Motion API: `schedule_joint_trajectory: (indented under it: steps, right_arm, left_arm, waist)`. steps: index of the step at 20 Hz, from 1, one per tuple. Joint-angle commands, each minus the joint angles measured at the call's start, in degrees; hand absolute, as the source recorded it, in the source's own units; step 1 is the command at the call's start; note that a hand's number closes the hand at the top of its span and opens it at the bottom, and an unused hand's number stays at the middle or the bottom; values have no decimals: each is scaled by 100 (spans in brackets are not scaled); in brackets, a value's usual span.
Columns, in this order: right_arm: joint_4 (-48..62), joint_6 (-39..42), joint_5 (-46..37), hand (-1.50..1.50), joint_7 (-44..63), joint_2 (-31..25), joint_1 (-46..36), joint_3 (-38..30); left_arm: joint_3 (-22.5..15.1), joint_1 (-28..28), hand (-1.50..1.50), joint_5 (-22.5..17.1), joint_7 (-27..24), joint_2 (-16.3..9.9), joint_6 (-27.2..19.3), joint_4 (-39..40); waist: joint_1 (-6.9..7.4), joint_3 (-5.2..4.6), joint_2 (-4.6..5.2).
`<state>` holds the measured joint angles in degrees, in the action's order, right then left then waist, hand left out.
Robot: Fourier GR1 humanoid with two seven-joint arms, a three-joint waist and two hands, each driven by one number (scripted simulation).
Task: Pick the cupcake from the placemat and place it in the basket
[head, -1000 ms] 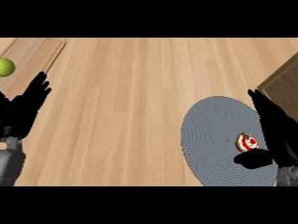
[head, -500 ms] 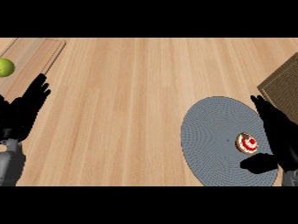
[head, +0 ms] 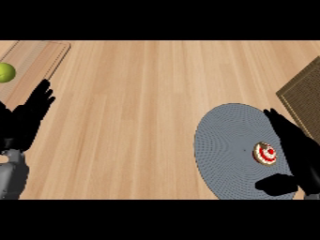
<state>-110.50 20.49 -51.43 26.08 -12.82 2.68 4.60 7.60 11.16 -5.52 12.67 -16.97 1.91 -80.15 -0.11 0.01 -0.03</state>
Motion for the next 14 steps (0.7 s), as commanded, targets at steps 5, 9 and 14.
schedule_joint_trajectory:
  steps: [5,9,14]
  right_arm:
    - [135,-420,-606,-150,-176,110,479,182]
    - [574,-609,-1103,-150,47,342,232,501]
    - [1024,-172,-1043,150,-41,144,-400,247]
  left_arm:
    - [-115,12,0,233,240,262,-105,-219]
    - [-19,109,0,220,170,215,16,-120]
    - [19,-93,0,291,-6,283,60,-83]
  waist:
    - [-4,0,-1]
    - [7,0,1]
    - [23,-1,4]
